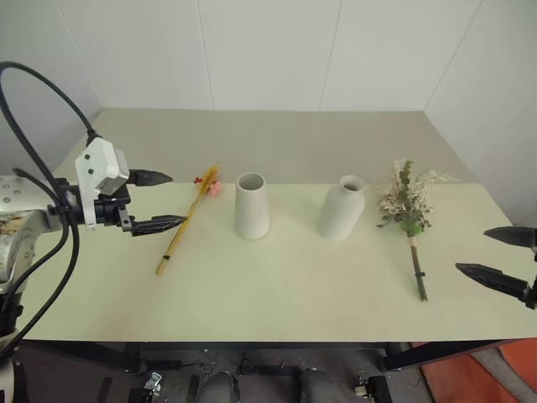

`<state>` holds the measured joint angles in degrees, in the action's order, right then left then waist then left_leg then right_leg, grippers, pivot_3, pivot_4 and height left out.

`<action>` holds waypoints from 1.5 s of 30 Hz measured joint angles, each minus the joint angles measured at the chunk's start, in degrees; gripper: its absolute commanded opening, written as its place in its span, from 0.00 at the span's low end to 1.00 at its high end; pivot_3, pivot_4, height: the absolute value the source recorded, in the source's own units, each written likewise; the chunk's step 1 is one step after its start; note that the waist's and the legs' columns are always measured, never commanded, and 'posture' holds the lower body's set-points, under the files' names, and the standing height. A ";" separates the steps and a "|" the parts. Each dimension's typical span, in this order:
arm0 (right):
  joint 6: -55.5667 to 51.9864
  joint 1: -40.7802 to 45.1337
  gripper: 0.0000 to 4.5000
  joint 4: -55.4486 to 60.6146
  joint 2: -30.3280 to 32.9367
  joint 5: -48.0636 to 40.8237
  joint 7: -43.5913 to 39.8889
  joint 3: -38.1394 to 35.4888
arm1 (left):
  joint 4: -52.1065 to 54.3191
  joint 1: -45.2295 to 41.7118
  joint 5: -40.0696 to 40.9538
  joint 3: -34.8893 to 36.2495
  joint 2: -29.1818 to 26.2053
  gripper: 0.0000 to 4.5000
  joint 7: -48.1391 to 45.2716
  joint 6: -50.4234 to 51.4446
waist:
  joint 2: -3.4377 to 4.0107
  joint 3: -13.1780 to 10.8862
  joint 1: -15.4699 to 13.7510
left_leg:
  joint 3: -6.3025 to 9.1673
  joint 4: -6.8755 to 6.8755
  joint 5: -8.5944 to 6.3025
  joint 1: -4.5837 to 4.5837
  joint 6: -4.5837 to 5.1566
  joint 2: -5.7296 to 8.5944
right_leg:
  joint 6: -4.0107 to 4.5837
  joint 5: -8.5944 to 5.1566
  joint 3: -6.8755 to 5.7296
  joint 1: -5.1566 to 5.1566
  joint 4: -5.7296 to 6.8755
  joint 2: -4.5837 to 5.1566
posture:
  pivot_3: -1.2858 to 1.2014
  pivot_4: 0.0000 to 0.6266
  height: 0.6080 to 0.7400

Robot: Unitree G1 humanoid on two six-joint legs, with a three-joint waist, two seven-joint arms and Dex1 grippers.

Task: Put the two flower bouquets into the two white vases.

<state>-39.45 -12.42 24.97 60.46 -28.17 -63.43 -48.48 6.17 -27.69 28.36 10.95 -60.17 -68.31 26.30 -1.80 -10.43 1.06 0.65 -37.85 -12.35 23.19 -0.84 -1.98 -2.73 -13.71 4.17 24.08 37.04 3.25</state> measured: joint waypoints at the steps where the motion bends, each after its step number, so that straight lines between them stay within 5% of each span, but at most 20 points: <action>1: -0.09 0.01 1.00 0.20 0.00 0.15 0.44 0.00 | 0.05 0.18 0.02 0.01 0.00 0.99 -0.06 0.01 | 0.00 0.00 0.00 | 0.00 0.00 0.00 0.00 0.00 0.00 | 0.00 0.00 0.00 0.00 0.00 -0.01 | 0.52 0.24 1.00; 11: -5.55 1.13 1.00 -0.61 4.66 0.44 2.16 1.67 | 0.28 0.35 0.33 0.12 -0.31 0.99 -1.24 0.23 | 0.00 0.00 0.09 | -0.01 0.00 0.00 -0.01 0.00 0.00 | 0.00 0.00 0.01 -0.01 0.00 0.01 | 0.52 0.24 1.00; 17: -17.93 17.99 1.00 -8.73 9.46 -0.01 10.85 19.91 | 2.75 -4.49 -0.68 -5.55 1.17 0.99 -1.99 -0.33 | -0.09 0.04 0.46 | -0.03 -0.02 0.01 0.01 0.00 0.01 | 0.04 0.02 0.05 0.04 0.00 0.00 | 0.52 0.24 1.00; 25: -25.06 46.42 1.00 -29.17 -2.88 6.72 22.09 46.03 | 2.59 -11.24 -6.49 -16.02 8.18 0.99 -2.71 -3.73 | -0.11 0.02 1.54 | 0.00 -0.01 0.00 0.16 0.02 0.05 | 0.37 0.25 0.06 0.16 -0.01 0.00 | 0.52 0.24 1.00; 32: -25.00 57.25 1.00 -44.67 -8.04 12.54 23.90 54.13 | 2.01 -11.39 -7.82 -17.61 9.97 0.99 -3.80 -4.00 | -0.05 -0.01 1.50 | 0.02 0.00 -0.01 0.30 0.04 0.07 | 0.38 0.26 0.03 0.28 0.00 0.03 | 0.52 0.24 1.00; 35: -24.70 59.50 0.86 -50.10 -9.52 14.16 23.53 55.88 | 2.50 -10.21 -7.97 -17.61 10.61 1.00 -3.57 -3.99 | -0.06 -0.01 1.42 | 0.03 -0.01 -0.01 0.27 0.04 0.06 | 0.38 0.26 0.01 0.24 0.00 0.02 | 0.52 0.24 1.00; 45: -24.54 63.29 0.07 -56.54 -10.18 17.19 19.84 58.63 | 4.31 -6.64 -8.18 -17.10 10.22 1.00 -2.00 -3.89 | -0.05 -0.01 1.56 | 0.06 -0.01 -0.01 0.25 0.04 0.07 | 0.38 0.27 0.01 0.24 0.02 0.02 | 0.52 0.24 1.00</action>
<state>-63.99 50.86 -31.57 50.28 -10.99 -43.60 10.15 10.48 -34.32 20.18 -6.15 -49.95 -70.31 22.41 -1.84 -10.45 2.62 0.71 -37.85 -12.36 23.44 -0.80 -1.92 -2.35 -13.44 4.18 24.32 37.06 3.28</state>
